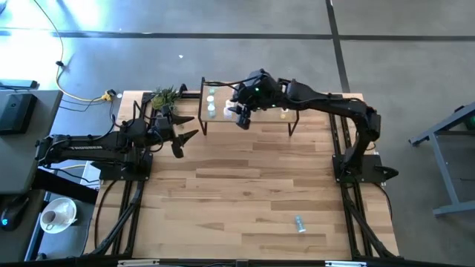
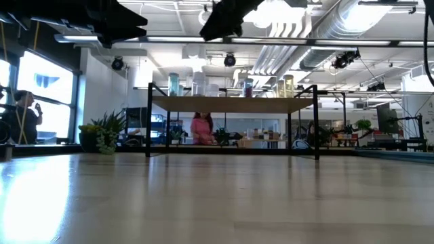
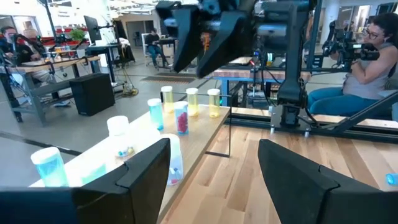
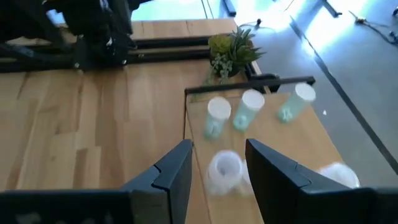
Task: Pick and place medicine bottles onto shelf by color
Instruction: Adjust the transparent pill bottles on the shelf
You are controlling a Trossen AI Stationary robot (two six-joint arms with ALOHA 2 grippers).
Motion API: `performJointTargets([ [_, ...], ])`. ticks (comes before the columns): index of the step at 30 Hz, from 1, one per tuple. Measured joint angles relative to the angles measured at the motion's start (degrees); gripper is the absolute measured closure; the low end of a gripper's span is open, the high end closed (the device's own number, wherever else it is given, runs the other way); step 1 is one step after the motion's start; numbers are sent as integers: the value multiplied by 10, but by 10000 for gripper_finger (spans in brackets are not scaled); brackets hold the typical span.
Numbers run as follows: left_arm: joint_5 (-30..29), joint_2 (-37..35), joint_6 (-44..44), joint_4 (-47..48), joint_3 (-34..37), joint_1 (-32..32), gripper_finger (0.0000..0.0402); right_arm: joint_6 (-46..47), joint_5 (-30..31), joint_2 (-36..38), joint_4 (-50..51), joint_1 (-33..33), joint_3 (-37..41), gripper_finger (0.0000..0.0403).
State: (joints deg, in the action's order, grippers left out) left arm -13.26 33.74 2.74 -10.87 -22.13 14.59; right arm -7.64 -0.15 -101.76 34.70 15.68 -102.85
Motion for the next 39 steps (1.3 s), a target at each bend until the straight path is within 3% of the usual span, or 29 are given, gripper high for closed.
performJointTargets([
  [6,0,0,-1,0,0,0,167,2,1,25,11,-5,0,261],
  [19,0,0,-6,0,0,0,167,-3,33,21,-91,-3,-7,261],
  [24,0,3,-11,-1,0,0,167,-3,25,-3,-131,-3,-10,261],
  [30,0,12,-11,-1,0,0,167,-15,26,-53,-110,-2,-9,261],
  [36,-4,25,-4,-7,0,0,167,-48,101,-66,-99,-5,-9,261],
  [39,-36,40,31,-43,0,0,167,-59,132,-51,-98,-5,-9,261],
])
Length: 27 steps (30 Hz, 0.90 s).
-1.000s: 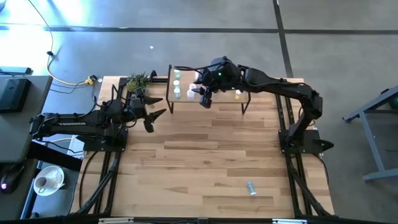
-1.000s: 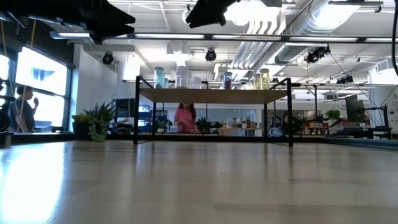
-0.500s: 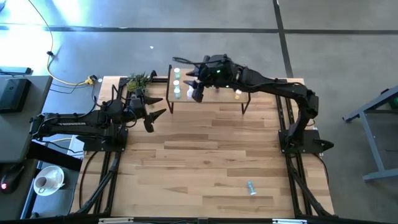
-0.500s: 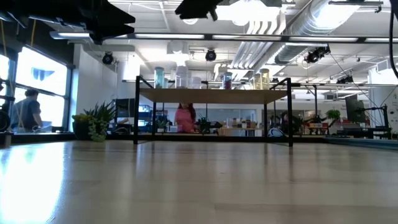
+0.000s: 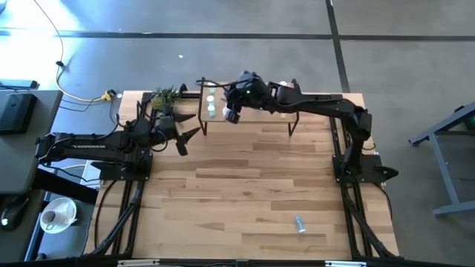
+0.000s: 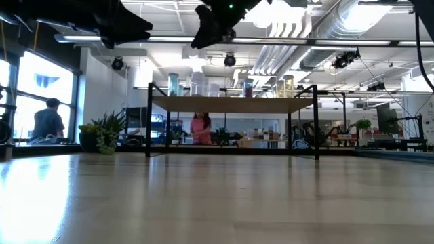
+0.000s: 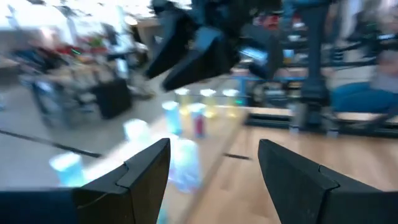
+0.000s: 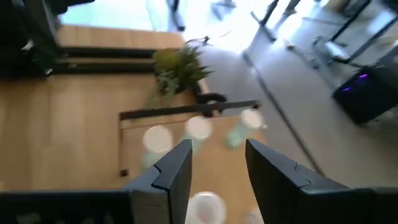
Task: Pick and place medicine bottles onto shelf by color
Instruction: Adjust the transparent pill bottles on the shelf
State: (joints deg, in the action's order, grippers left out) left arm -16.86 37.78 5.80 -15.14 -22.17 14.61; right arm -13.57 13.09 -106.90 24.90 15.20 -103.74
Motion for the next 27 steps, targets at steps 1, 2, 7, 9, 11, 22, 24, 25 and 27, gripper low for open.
performJointTargets([
  [1,-15,6,16,-9,-4,0,167,-4,7,9,1,0,0,261],
  [2,-31,13,31,-12,-10,0,167,-4,14,17,1,0,0,261],
  [7,-85,64,117,-11,-73,0,175,-3,40,55,22,2,-1,261],
  [9,-109,94,166,-9,-100,0,180,-3,43,72,33,2,-1,261],
  [11,-136,127,206,-5,-127,1,185,0,44,89,46,2,-1,261],
  [22,-184,304,308,138,-292,43,202,31,61,135,143,2,-1,261],
  [24,-184,326,311,168,-317,52,203,31,61,135,154,2,-1,261],
  [25,-183,336,310,179,-329,55,205,31,61,135,160,2,-1,261],
  [27,-184,354,307,204,-348,60,208,31,60,135,170,2,-1,261],
])
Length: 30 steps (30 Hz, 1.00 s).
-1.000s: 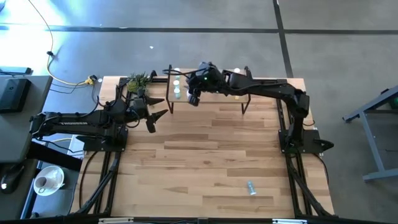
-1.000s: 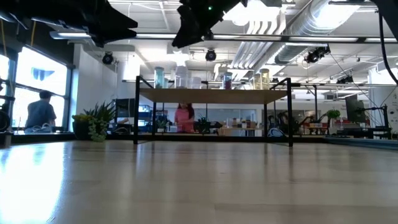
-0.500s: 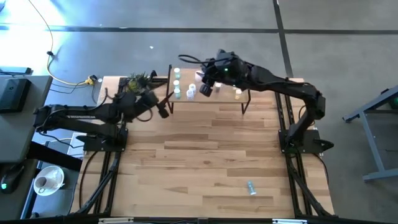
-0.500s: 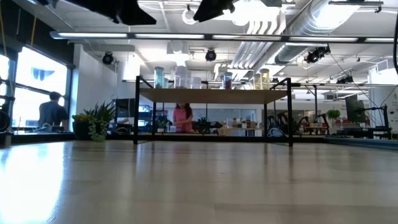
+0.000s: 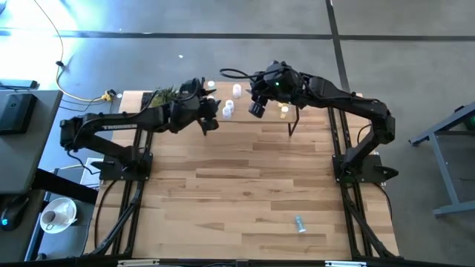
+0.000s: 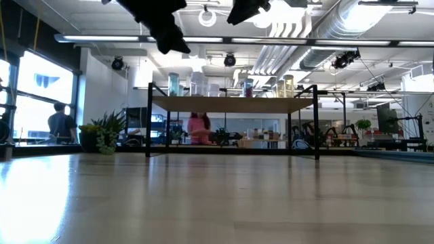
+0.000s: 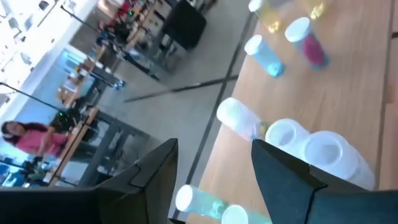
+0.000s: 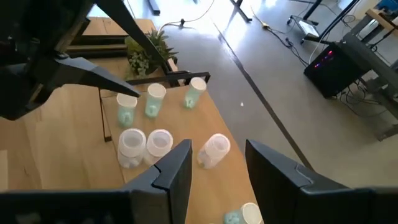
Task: Pick and place medicine bottles onto shelf by color
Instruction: Adjust the transparent pill bottles on the shelf
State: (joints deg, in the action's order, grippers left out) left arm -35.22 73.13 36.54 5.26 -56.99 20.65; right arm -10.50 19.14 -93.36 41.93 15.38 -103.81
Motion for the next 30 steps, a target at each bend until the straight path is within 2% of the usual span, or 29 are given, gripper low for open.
performJointTargets([
  [4,3,26,-17,26,-24,3,219,0,0,0,9,0,0,261],
  [13,-1,59,-50,38,-25,3,247,2,-1,0,16,0,0,261],
  [21,-2,62,-94,81,-25,3,259,2,-2,0,16,0,0,261],
  [30,-2,61,-94,90,-25,-20,283,1,-2,0,16,0,1,261],
])
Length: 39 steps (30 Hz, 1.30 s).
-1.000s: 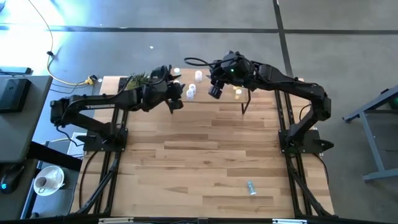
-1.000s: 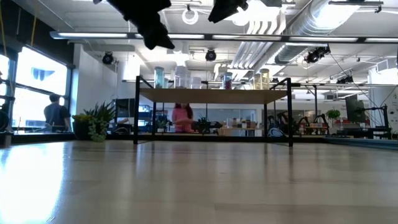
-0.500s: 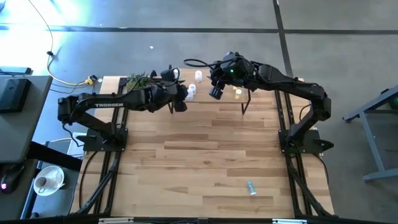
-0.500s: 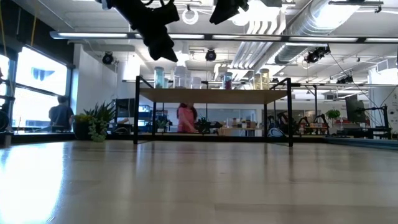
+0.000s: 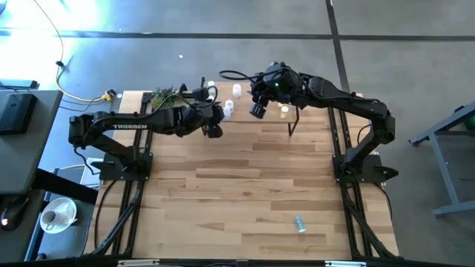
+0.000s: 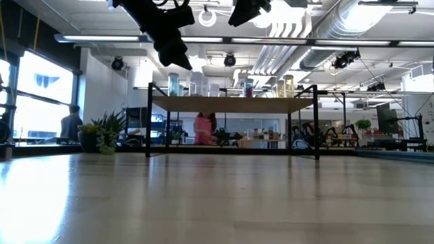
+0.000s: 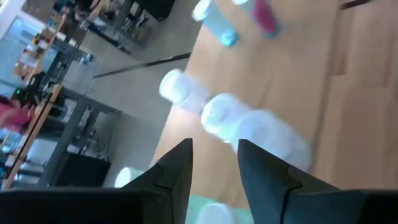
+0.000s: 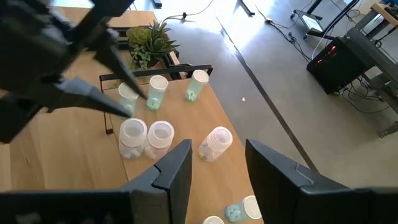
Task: Pick and place medicine bottles onto shelf by color
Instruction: Adjust the transparent pill bottles on the shelf
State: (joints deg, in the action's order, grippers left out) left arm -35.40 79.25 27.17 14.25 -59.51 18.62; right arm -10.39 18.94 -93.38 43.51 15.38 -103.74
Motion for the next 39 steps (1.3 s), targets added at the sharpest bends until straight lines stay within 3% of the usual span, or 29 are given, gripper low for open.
performJointTargets([
  [8,-33,-3,16,16,0,-43,316,0,0,0,0,0,0,261],
  [21,-23,-3,-34,74,0,-66,397,0,0,0,4,0,0,261],
  [24,1,-3,-60,74,0,-62,398,0,0,0,5,0,0,261],
  [39,-1,24,-142,71,1,-46,401,1,0,0,5,0,0,261],
])
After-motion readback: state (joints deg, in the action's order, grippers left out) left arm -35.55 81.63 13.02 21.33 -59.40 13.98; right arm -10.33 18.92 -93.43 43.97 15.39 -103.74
